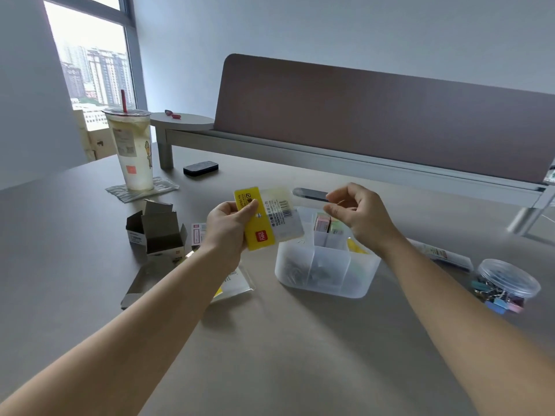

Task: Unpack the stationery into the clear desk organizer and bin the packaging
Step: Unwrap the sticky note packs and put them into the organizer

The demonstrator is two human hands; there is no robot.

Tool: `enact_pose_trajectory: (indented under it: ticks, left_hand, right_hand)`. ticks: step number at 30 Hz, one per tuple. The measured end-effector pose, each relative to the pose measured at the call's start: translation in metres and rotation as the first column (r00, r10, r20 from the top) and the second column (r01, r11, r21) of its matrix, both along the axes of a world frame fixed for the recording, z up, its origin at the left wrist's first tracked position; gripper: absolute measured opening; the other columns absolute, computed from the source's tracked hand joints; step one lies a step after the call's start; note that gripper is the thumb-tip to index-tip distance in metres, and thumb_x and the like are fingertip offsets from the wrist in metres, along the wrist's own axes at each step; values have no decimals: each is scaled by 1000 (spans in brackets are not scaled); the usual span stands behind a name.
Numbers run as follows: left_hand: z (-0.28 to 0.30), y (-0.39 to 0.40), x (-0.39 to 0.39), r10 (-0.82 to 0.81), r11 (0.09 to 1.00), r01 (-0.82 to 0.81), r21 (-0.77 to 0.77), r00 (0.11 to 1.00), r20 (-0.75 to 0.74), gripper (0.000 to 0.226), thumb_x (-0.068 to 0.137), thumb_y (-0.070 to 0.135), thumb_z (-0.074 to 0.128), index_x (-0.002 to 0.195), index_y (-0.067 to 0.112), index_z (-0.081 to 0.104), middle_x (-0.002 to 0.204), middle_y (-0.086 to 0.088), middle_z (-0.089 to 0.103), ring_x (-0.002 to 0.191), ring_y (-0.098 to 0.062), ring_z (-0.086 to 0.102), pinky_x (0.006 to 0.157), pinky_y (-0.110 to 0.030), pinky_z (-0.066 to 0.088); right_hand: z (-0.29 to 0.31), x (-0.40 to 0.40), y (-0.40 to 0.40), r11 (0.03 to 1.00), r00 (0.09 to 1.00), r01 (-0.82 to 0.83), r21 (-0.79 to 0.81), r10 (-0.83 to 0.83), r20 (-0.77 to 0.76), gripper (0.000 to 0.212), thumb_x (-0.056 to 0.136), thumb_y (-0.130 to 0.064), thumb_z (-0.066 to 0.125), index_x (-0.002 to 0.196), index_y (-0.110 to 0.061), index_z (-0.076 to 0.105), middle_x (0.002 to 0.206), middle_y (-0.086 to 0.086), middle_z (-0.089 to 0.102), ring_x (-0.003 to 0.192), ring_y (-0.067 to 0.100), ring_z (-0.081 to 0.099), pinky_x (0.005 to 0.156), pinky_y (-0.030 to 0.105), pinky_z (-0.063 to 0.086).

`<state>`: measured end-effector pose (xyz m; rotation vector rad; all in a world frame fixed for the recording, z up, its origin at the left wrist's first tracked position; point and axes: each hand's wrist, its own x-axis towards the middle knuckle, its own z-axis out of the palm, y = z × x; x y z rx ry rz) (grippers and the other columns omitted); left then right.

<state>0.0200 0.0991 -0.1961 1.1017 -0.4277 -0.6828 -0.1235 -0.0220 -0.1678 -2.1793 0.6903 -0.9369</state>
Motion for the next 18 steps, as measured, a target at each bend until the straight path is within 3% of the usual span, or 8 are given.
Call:
enact_pose_trajectory:
  ticks: [3, 8, 10, 14, 18]
  left_hand:
    - [3, 1, -8, 1, 1000, -1, -19, 1000, -29, 8, 87, 10, 53, 80, 10, 48, 85, -6, 59, 75, -19, 60, 62, -35, 54]
    - [2, 4, -18, -17, 999, 17, -50, 1000, -10, 9, 86, 6, 54, 79, 9, 49, 82, -6, 60, 72, -19, 61, 54, -29, 56]
    - [2, 7, -18, -28, 998, 28, -58, 1000, 1, 9, 86, 5, 53, 79, 9, 50, 83, -6, 60, 73, -19, 61, 55, -30, 56]
    - [4, 10, -16, -52, 996, 54, -72, 998, 27, 11, 87, 5, 51, 78, 11, 50, 85, -5, 60, 76, -19, 60, 63, -33, 54]
    - [6, 9, -16, -92, 989, 96, -110, 995, 39, 12, 87, 4, 50, 79, 12, 52, 86, -5, 61, 78, -20, 60, 54, -29, 57]
  right_hand:
    - [1, -1, 21, 999, 996, -46, 28, 43, 83, 10, 82, -10, 61, 79, -17, 55, 77, -5, 55, 73, 9, 52, 60, 8, 43]
    - [-7, 0, 36, 996, 997, -83, -42, 83, -2, 7, 80, -11, 63, 83, -17, 65, 104, 1, 49, 101, 13, 48, 90, 30, 43]
    - [-8, -1, 34, 996, 998, -58, -67, 56, -31, 15, 81, -14, 63, 95, -11, 67, 110, 0, 45, 106, 8, 42, 92, 23, 39]
    - [-4, -5, 34, 998, 997, -53, -31, 51, -54, 27, 80, -22, 65, 102, -7, 64, 111, -2, 41, 105, 3, 37, 69, -5, 36]
    - [1, -8, 33, 993, 989, -94, 72, 102, -104, 25, 79, -24, 65, 100, -10, 65, 112, -5, 44, 107, 4, 38, 82, 13, 32]
